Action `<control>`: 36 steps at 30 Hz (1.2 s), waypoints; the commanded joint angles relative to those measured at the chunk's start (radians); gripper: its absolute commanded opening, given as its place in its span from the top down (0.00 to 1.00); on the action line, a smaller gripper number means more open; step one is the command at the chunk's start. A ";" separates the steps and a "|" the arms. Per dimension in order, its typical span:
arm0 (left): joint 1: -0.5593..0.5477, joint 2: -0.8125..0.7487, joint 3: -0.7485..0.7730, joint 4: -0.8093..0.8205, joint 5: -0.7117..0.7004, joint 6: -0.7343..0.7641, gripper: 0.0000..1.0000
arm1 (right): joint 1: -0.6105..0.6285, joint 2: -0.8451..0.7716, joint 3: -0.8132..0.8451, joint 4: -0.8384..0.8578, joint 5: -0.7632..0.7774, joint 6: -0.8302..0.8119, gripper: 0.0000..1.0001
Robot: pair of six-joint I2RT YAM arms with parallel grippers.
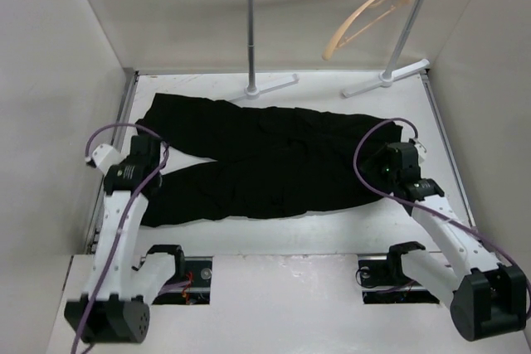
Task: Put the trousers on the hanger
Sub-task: Flatten out the trousers at the center of the board.
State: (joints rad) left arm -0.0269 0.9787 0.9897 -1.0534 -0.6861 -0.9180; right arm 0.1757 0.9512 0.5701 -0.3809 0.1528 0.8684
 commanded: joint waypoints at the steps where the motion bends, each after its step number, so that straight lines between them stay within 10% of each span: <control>1: 0.047 -0.219 -0.057 -0.083 -0.015 -0.068 0.93 | -0.020 -0.052 -0.026 -0.045 -0.007 0.021 0.32; 4: 0.252 -0.233 -0.126 -0.097 0.046 -0.056 0.88 | -0.092 -0.083 -0.035 -0.082 0.004 0.032 0.76; 6: 0.360 -0.218 -0.178 0.013 0.165 -0.041 0.76 | -0.133 -0.080 -0.035 -0.105 0.016 0.038 0.84; 10: 0.344 -0.146 -0.169 0.219 0.384 -0.064 0.63 | -0.202 -0.034 -0.050 -0.112 0.030 0.075 0.63; 16: 0.093 -0.060 -0.111 0.294 0.287 -0.067 0.60 | -0.285 0.059 -0.035 -0.090 0.048 0.070 0.37; 20: -0.009 -0.008 -0.149 0.340 0.273 -0.061 0.55 | -0.318 0.182 -0.035 -0.053 0.070 0.070 0.39; 25: -0.017 0.018 -0.198 0.421 0.330 -0.030 0.55 | -0.380 0.267 -0.026 -0.056 0.080 0.096 0.81; 28: -0.008 0.038 -0.203 0.455 0.344 -0.024 0.54 | -0.455 0.158 -0.033 -0.108 0.119 0.124 0.89; 33: -0.001 0.097 -0.195 0.472 0.365 -0.016 0.54 | -0.595 -0.009 0.016 -0.248 0.209 0.124 0.90; 36: 0.008 0.077 -0.216 0.448 0.358 -0.013 0.54 | -0.606 -0.074 0.008 -0.288 0.232 0.141 0.74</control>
State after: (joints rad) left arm -0.0315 1.0794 0.7914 -0.6086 -0.3256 -0.9436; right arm -0.4210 0.9215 0.5491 -0.5854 0.3115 0.9909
